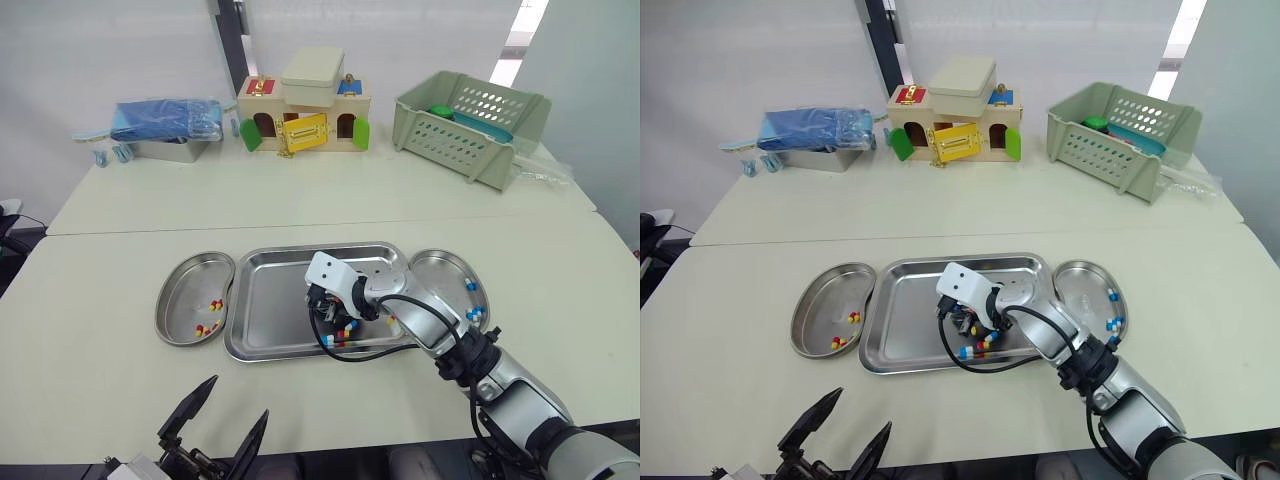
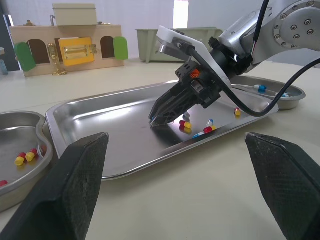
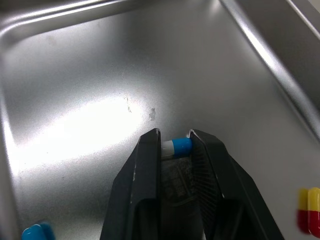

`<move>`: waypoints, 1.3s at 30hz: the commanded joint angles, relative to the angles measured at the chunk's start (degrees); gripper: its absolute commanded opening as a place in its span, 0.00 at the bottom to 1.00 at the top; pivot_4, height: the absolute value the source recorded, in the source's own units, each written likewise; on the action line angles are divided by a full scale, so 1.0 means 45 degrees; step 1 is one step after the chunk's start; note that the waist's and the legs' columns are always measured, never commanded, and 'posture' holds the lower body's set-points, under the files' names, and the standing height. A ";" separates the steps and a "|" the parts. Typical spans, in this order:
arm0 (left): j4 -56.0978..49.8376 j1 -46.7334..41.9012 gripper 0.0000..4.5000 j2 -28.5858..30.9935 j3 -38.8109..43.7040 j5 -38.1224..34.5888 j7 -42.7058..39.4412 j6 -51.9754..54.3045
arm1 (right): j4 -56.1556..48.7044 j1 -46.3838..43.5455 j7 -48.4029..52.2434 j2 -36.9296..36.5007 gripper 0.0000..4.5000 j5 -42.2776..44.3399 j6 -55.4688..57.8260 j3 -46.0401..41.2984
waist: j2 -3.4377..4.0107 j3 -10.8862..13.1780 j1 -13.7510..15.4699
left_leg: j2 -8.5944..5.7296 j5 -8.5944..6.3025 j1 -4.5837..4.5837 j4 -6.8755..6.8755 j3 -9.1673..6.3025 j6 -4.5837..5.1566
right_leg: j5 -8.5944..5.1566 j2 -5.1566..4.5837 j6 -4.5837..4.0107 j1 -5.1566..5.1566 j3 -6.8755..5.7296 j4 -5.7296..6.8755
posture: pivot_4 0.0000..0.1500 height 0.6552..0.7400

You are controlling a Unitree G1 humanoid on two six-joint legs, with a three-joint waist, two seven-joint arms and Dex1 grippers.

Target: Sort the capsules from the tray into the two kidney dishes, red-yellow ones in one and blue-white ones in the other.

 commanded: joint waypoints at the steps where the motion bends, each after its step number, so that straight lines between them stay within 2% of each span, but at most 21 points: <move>1: -0.0250 0.0177 1.00 0.0125 0.0021 0.0020 0.0128 -0.0159 | -0.0217 0.0060 0.0154 0.0084 0.13 -0.0008 0.0122 -0.0033 | 0.0000 0.0000 0.0001 | 0.0000 0.0000 0.0000 0.0000 0.0000 0.0000 | 0.0000 0.0000 0.0000 0.0000 0.0000 0.0000 | 1.00 1.00; 7: -0.0309 0.0202 1.00 0.0143 0.0021 0.0047 0.0160 -0.0128 | -0.0657 0.0036 0.0376 0.0149 0.13 0.0401 0.0107 -0.0582 | 0.0000 0.0000 0.0006 | 0.0000 0.0000 0.0000 0.0000 0.0000 0.0000 | 0.0000 0.0000 0.0000 0.0000 0.0000 -0.0001 | 1.00 1.00; 12: -0.0486 0.0117 1.00 0.0631 -0.0196 -0.0011 -0.0274 -0.0089 | -0.2291 0.0592 0.1327 -0.0699 0.13 0.1495 -0.0759 -0.1965 | -0.0001 0.0001 0.0046 | 0.0000 0.0000 -0.0008 -0.0001 -0.0002 0.0000 | 0.0000 0.0000 0.0000 -0.0004 -0.0002 -0.0004 | 1.00 1.00; 20: -0.0521 -0.0932 1.00 0.1927 -0.0906 -0.0595 -0.1621 0.0037 | -0.4661 0.3075 0.3323 -0.4096 0.13 0.3455 -0.2386 -0.5239 | -0.0007 -0.0001 0.0384 | -0.0001 0.0000 -0.0008 0.0004 0.0000 0.0001 | 0.0000 0.0000 0.0001 0.0013 -0.0009 -0.0016 | 1.00 1.00; 23: -0.0392 -0.1829 1.00 0.2497 -0.1624 -0.1026 -0.2627 0.0531 | -0.4887 0.4602 0.4315 -0.6163 0.13 0.4414 -0.2437 -0.7529 | -0.0006 -0.0001 0.0593 | -0.0003 0.0000 -0.0008 0.0007 0.0000 0.0001 | 0.0002 -0.0002 0.0005 0.0030 -0.0015 -0.0029 | 1.00 1.00; 26: -0.0151 -0.2653 1.00 0.2802 -0.1796 -0.1411 -0.3216 0.0872 | -0.4698 0.5894 0.4763 -0.7608 0.13 0.4536 -0.2955 -0.8784 | -0.0003 -0.0004 0.0672 | -0.0003 -0.0001 -0.0007 0.0006 0.0008 0.0001 | 0.0017 -0.0001 0.0015 0.0041 -0.0010 -0.0057 | 1.00 1.00; 30: 0.0171 -0.3312 1.00 0.3002 -0.1762 -0.1800 -0.3805 0.1199 | -0.4271 0.7004 0.4690 -0.8479 0.13 0.4204 -0.3782 -0.9434 | 0.0005 -0.0009 0.0499 | 0.0012 -0.0001 0.0026 -0.0001 0.0022 0.0004 | 0.0024 0.0017 0.0004 0.0053 0.0009 -0.0057 | 1.00 1.00; 39: 0.0373 -0.3741 1.00 0.2944 -0.1521 -0.2044 -0.4319 0.1522 | -0.4269 0.7731 0.4009 -0.8403 0.13 0.3876 -0.4218 -0.9121 | 0.0005 -0.0008 0.0512 | 0.0011 0.0000 0.0029 0.0004 0.0016 0.0003 | 0.0026 0.0017 0.0008 0.0080 0.0003 -0.0072 | 1.00 1.00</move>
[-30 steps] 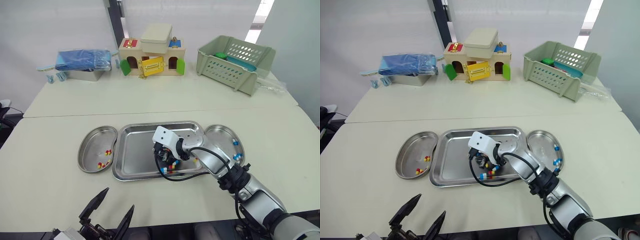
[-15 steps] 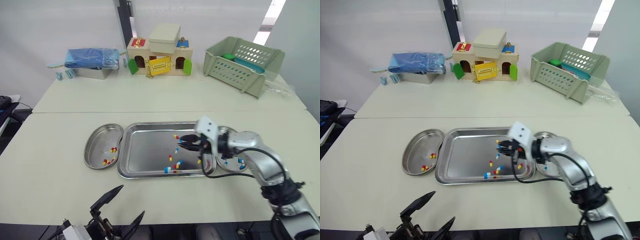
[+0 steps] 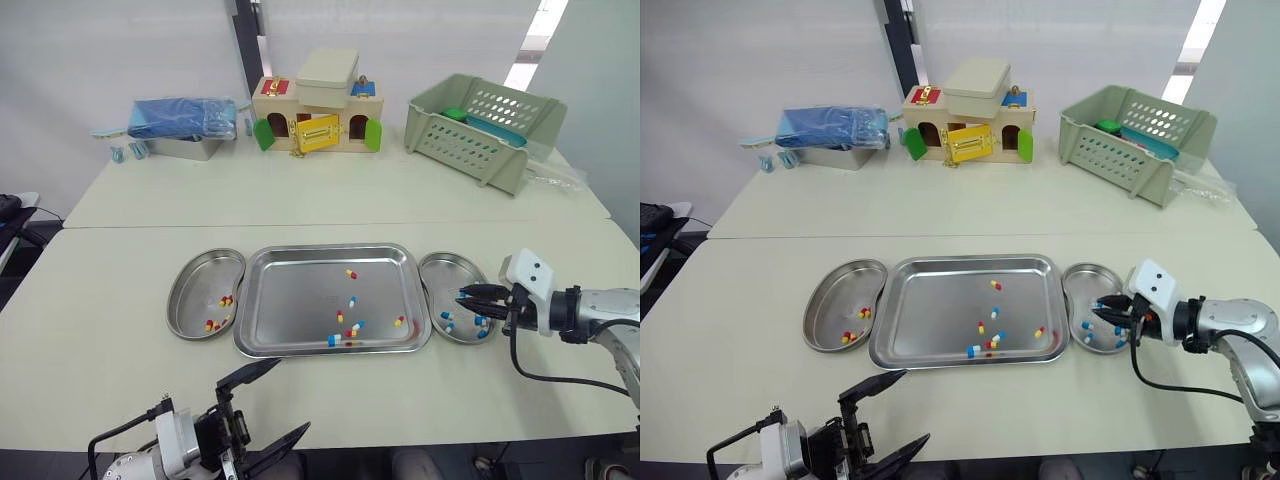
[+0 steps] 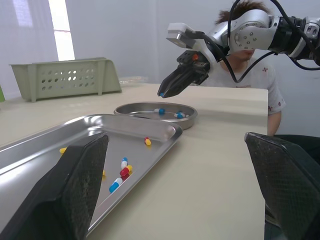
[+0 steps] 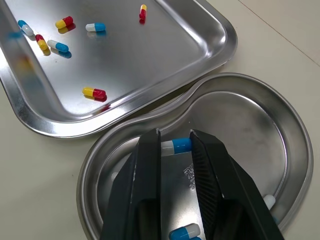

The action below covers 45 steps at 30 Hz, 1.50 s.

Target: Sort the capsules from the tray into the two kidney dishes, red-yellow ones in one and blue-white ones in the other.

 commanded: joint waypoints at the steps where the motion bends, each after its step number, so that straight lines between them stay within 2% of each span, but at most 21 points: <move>1: -0.0279 0.0215 1.00 -0.0003 0.0222 -0.0145 -0.0087 0.0045 | -0.0162 0.0128 -0.0136 -0.0117 0.13 -0.0175 -0.0470 0.0071 | 0.0000 0.0000 0.0025 | 0.0000 0.0000 0.0001 0.0001 0.0000 0.0000 | 0.0001 -0.0001 0.0001 0.0004 -0.0001 -0.0002 | 1.00 1.00; 3: -0.0358 0.0313 1.00 -0.0016 0.0282 -0.0112 -0.0033 0.0067 | 0.0099 0.0080 -0.0064 -0.0071 0.29 -0.0229 -0.0916 0.0141 | 0.0000 0.0000 0.0034 | 0.0000 0.0000 0.0006 0.0001 0.0001 0.0000 | 0.0003 -0.0001 0.0005 0.0012 0.0000 -0.0007 | 1.00 1.00; 4: -0.0391 0.0362 1.00 -0.0033 0.0311 -0.0096 0.0001 0.0050 | 0.0184 0.0069 0.0011 -0.0098 0.33 -0.0205 -0.1005 0.0181 | 0.0000 0.0000 0.0047 | -0.0001 0.0000 0.0007 0.0001 0.0001 0.0000 | 0.0003 -0.0002 0.0006 0.0014 0.0000 -0.0008 | 1.00 1.00; 9: -0.0479 0.0563 1.00 -0.0131 0.0450 0.0001 0.0108 0.0051 | 0.0566 -0.0018 0.0132 -0.0181 0.64 -0.0217 -0.1320 0.0324 | -0.0001 0.0000 0.0078 | -0.0001 0.0000 0.0018 0.0000 0.0000 0.0000 | 0.0003 -0.0002 0.0006 0.0028 -0.0001 -0.0013 | 1.00 1.00; 14: -0.0587 0.0653 1.00 -0.0234 0.0589 0.0149 0.0385 0.0049 | 0.0944 -0.0251 0.0276 -0.0197 1.00 -0.0180 -0.1608 0.0440 | -0.0002 0.0001 0.0085 | -0.0001 -0.0001 0.0041 -0.0001 0.0001 0.0000 | 0.0003 -0.0002 0.0007 0.0051 0.0000 -0.0019 | 1.00 1.00; 24: -0.0674 0.0639 1.00 -0.0255 0.0913 0.0396 0.0921 0.0106 | 0.1719 -0.0079 0.0755 -0.0027 1.00 0.0602 -0.2494 -0.0327 | -0.0004 0.0003 0.0137 | -0.0001 -0.0004 0.0122 -0.0009 0.0002 0.0004 | 0.0003 -0.0002 0.0008 0.0130 -0.0001 -0.0037 | 1.00 1.00; 31: -0.1720 0.1217 1.00 0.0032 0.2560 0.0491 0.2813 0.1197 | 0.3081 -0.0350 0.2046 -0.0782 1.00 0.1924 -0.2200 -0.1820 | -0.0012 0.0008 0.0182 | -0.0001 -0.0005 0.0132 -0.0008 0.0002 0.0007 | 0.0003 -0.0006 0.0008 0.0145 -0.0003 -0.0042 | 1.00 1.00; 34: -0.1999 0.1335 1.00 0.0806 0.4299 0.0098 0.3722 0.2473 | 0.4525 -0.0189 0.2813 -0.1471 1.00 0.1561 -0.3153 -0.2110 | -0.0013 0.0008 0.0188 | 0.0000 -0.0007 0.0134 -0.0007 0.0000 0.0009 | 0.0003 -0.0007 0.0008 0.0150 -0.0007 -0.0043 | 1.00 1.00; 39: -0.0834 0.1099 1.00 0.2950 0.7893 -0.1020 0.4480 0.5404 | 0.6893 -0.0371 0.3693 -0.2041 1.00 0.1024 -0.4619 -0.2042 | -0.0016 0.0010 0.0174 | 0.0000 -0.0009 0.0147 -0.0010 0.0003 0.0013 | 0.0002 -0.0006 0.0008 0.0153 -0.0008 -0.0042 | 1.00 1.00; 41: 0.0036 0.1226 1.00 0.3869 0.9130 -0.1102 0.4223 0.6539 | 0.7709 -0.0548 0.3977 -0.2155 1.00 0.0684 -0.5157 -0.1834 | -0.0010 0.0012 0.0122 | 0.0000 -0.0009 0.0148 -0.0011 0.0006 0.0014 | 0.0002 -0.0006 0.0008 0.0150 -0.0006 -0.0041 | 1.00 1.00; 45: 0.1254 0.1452 1.00 0.5028 1.0482 -0.0729 0.3465 0.8017 | 0.9192 -0.0946 0.4343 -0.2216 1.00 0.0058 -0.6137 -0.1448 | -0.0005 0.0015 -0.0012 | 0.0000 -0.0012 0.0153 -0.0023 0.0015 0.0017 | 0.0001 -0.0006 0.0009 0.0145 0.0002 -0.0041 | 1.00 1.00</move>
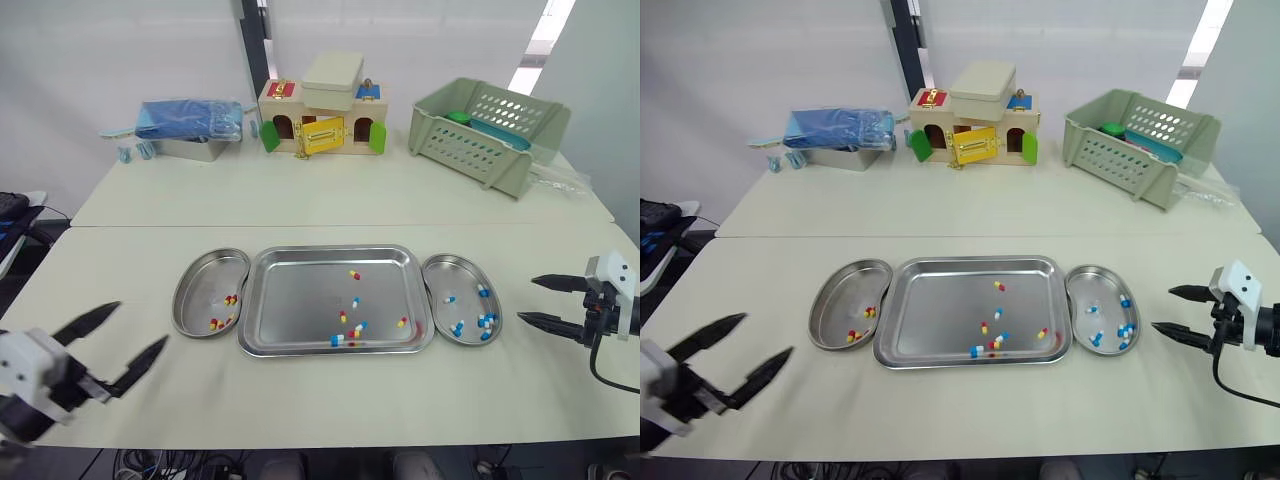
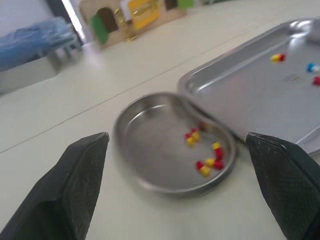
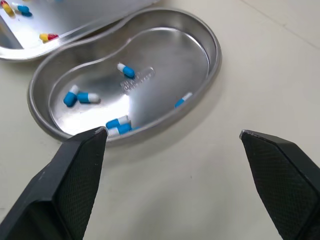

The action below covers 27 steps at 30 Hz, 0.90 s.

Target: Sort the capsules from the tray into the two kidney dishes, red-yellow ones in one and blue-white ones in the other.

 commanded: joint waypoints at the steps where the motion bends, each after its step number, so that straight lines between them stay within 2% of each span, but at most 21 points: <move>1: 0.1137 0.0024 1.00 0.0948 0.1404 0.0300 -0.0520 0.1246 | 0.1368 -0.0551 0.0331 -0.0333 1.00 -0.0576 -0.1183 0.0165 | -0.0002 0.0001 -0.0061 | 0.0000 0.0000 0.0001 -0.0001 0.0002 0.0000 | 0.0000 0.0000 0.0000 0.0001 0.0001 0.0000 | 1.00 1.00; 5: 0.2848 -0.0571 1.00 0.1726 0.1989 0.1085 -0.0933 0.1535 | 0.2437 -0.1015 0.0424 -0.0253 1.00 -0.0895 -0.1925 0.0365 | -0.0001 0.0006 -0.0127 | 0.0003 0.0000 0.0001 -0.0002 0.0001 0.0000 | -0.0001 0.0002 -0.0002 0.0000 -0.0004 0.0003 | 1.00 1.00; 11: 0.3847 -0.1295 1.00 0.2091 0.2169 0.1957 -0.1379 0.1757 | 0.2659 -0.1090 0.0393 -0.0218 1.00 -0.0942 -0.2192 0.0413 | 0.0007 0.0011 -0.0143 | 0.0005 0.0000 0.0000 -0.0006 0.0004 -0.0002 | -0.0001 0.0002 -0.0002 -0.0005 -0.0002 0.0003 | 1.00 1.00; 27: 0.3739 -0.2226 1.00 0.1698 0.1704 0.2929 -0.1824 0.2099 | 0.2858 -0.0763 0.0353 -0.0236 1.00 -0.0767 -0.2528 0.0191 | 0.0006 0.0011 -0.0144 | 0.0009 0.0000 0.0000 -0.0005 0.0007 -0.0003 | -0.0001 0.0000 -0.0002 -0.0006 0.0001 0.0005 | 1.00 1.00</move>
